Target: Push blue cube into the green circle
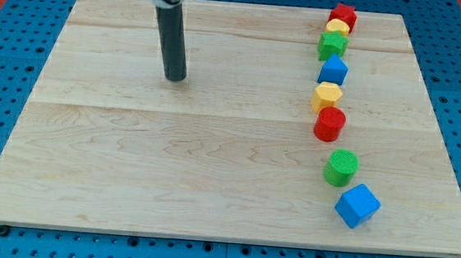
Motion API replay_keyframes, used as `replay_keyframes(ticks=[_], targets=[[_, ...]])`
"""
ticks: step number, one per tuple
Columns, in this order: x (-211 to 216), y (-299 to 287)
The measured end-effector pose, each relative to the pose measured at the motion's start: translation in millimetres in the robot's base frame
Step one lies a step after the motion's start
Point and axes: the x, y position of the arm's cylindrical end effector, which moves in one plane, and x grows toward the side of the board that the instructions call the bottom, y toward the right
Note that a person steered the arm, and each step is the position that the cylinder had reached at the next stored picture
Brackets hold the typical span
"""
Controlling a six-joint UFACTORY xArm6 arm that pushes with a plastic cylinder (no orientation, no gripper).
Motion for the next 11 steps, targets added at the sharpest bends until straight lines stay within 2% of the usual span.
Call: replay_keyframes(ticks=[1,2,3,4,5,6,7,8,11], targets=[[64.6,31.0],[123.3,117.3],[201.9,164.3],[221.0,173.3],[221.2,269.1],[219.3,282.6],[184.7,293.5],[195.6,318.6],[196.0,301.8]])
